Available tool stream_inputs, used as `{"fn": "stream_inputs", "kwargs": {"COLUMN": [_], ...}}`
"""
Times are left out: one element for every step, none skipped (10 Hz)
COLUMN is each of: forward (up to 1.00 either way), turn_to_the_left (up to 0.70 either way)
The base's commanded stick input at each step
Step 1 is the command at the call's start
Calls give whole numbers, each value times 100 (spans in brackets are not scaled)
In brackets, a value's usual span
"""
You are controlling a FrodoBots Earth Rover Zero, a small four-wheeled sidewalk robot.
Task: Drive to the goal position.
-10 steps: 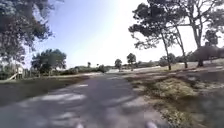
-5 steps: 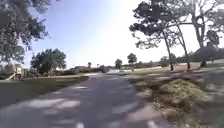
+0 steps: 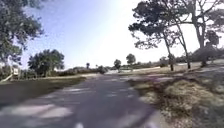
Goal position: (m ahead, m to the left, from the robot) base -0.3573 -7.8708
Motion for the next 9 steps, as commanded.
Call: {"fn": "stream_inputs", "kwargs": {"forward": [71, 71, 71, 68, 68, 69, 69, 69, 69], "turn_to_the_left": [0, 0, 0, 0, 0, 0, 0, 0, 0]}}
